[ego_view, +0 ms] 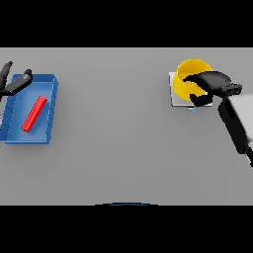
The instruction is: Pick up the red beaker and tilt it to pour out 1 green nut into yellow bowl. Pick up the yellow bowl and place it on the metallic measuring scale.
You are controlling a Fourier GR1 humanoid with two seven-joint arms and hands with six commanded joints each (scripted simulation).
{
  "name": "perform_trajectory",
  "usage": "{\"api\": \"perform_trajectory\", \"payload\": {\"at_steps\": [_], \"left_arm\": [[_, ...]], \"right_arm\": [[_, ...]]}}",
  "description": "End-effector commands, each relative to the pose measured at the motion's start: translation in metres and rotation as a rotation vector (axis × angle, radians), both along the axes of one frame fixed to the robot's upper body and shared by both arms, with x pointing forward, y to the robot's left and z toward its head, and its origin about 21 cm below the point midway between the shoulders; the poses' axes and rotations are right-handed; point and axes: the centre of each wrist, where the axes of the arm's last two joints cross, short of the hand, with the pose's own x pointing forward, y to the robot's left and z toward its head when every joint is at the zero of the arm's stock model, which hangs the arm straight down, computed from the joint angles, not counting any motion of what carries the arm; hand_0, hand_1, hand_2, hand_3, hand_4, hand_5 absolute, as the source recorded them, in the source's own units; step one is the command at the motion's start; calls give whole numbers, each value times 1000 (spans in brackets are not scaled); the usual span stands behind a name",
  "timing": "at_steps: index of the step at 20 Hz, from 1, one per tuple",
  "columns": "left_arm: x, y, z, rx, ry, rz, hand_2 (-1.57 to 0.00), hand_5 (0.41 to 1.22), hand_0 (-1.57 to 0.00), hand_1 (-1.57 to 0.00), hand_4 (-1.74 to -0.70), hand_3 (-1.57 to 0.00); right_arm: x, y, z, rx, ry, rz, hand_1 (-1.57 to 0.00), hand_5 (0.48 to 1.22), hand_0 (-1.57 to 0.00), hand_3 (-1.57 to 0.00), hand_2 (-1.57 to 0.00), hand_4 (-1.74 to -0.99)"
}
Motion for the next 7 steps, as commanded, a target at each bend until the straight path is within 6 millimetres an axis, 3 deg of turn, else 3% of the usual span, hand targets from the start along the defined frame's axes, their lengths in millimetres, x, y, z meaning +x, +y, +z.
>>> {"api": "perform_trajectory", "payload": {"at_steps": [1, 7], "left_arm": [[2, -2, 3, -8, -7, 0, 1, 750, 1, 1, -834, 1], [0, -5, 0, -6, -20, -6, 1, 760, 1, 1, -833, 1]], "right_arm": [[0, -1, 0, -15, 0, 11, -243, 824, -247, -164, -192, -1448], [0, -2, -1, -41, 34, 1, -63, 779, -64, -42, -50, -1390]]}}
